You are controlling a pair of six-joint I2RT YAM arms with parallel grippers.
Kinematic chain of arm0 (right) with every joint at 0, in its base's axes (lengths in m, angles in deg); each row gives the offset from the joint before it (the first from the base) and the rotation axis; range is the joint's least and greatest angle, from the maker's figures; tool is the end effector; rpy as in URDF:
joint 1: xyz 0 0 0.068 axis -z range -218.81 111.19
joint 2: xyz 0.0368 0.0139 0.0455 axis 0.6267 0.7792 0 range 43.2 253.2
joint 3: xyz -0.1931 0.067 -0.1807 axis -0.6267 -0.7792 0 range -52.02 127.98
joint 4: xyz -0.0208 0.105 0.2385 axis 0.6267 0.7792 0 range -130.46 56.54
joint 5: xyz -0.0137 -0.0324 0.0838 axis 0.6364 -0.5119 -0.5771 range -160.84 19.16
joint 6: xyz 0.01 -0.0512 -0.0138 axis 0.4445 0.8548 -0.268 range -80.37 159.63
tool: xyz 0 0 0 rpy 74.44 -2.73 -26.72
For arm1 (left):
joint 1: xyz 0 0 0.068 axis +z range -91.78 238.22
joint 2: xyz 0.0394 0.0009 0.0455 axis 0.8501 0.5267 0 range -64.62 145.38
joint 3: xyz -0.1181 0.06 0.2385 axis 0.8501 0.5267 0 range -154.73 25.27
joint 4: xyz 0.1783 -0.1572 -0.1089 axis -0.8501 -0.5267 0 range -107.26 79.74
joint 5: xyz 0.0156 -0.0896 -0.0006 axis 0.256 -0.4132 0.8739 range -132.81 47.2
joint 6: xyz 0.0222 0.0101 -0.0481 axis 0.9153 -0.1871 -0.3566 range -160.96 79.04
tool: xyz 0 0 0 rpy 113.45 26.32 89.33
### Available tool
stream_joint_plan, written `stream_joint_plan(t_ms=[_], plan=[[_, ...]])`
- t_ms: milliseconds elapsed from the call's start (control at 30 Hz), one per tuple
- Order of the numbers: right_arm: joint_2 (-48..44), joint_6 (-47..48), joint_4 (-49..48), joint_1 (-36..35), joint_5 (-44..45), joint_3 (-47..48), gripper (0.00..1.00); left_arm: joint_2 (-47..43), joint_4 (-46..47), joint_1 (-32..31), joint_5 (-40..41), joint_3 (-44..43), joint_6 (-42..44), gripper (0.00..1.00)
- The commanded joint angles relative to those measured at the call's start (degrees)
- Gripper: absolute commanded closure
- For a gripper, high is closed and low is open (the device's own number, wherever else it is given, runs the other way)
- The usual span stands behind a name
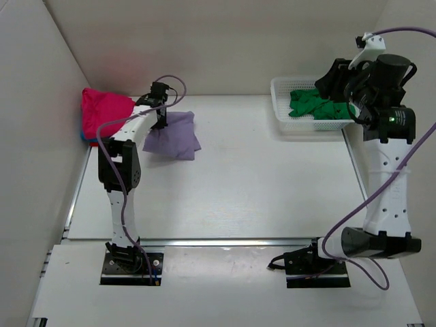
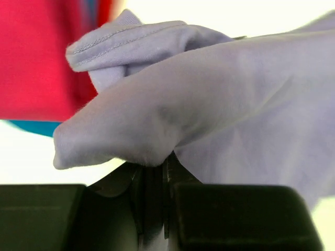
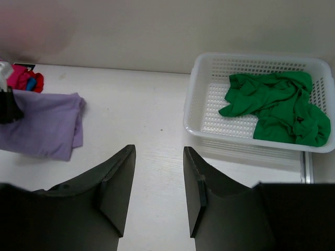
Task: Fold and stack the t-shirts
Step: Put the neatly folded tshirt into the corner of the board with the left arm
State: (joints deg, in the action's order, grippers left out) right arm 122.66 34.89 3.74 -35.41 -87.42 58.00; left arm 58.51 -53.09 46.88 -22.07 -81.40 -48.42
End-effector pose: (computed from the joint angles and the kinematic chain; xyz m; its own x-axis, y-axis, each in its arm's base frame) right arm 0.2574 -0.0050 0.5237 -0.2528 0.0943 -0.9629 -0.1997 0.9687 0.1473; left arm 0.4643 -0.0802 0.2305 -0.8366 0.0440 -0.5460 -0.1029 0.9664 0.2355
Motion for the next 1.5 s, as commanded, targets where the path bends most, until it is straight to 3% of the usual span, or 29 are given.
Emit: stream_joint_plan(t_ms=[0,333,467,700,800,1000,1167,1333,1467], plan=[[-2.8,0.8,-10.4,1.1,-0.6,-6.1,0.61,-7.3,4.6,1.8,6.9,-3.7,4.5,1.0],[0.1,4.4,-8.0,-3.1,5.8,-7.4,0.63,-2.0,11.6,9.7,12.7,-20.0,14.9,1.0],[1.3,5.9,-7.2,-4.5,6.7,-8.8,0.63,1.8,8.6,13.7,9.9,-27.9,14.1,1.0],[3.9,5.1,-8.2,-4.9,4.8,-9.8,0.64,1.8,8.2,17.6,5.7,-28.1,13.4,1.0],[3.7,3.0,-9.6,-5.1,4.1,-11.5,0.63,-1.2,12.2,17.4,4.2,-22.9,15.4,1.0],[3.9,2.8,-10.0,-6.5,4.4,-11.9,0.64,-4.5,9.9,17.1,-2.2,-25.3,13.9,1.0],[3.4,2.3,-10.0,-6.0,4.0,-13.0,0.63,-8.4,7.4,14.9,-3.0,-26.2,14.5,1.0],[3.5,2.4,-10.2,-6.1,4.2,-12.4,0.64,-12.9,7.8,15.7,-4.2,-20.9,14.4,1.0],[4.0,2.3,-9.7,-7.0,4.3,-12.3,0.64,-10.8,8.7,17.4,-4.7,-20.5,14.1,1.0]])
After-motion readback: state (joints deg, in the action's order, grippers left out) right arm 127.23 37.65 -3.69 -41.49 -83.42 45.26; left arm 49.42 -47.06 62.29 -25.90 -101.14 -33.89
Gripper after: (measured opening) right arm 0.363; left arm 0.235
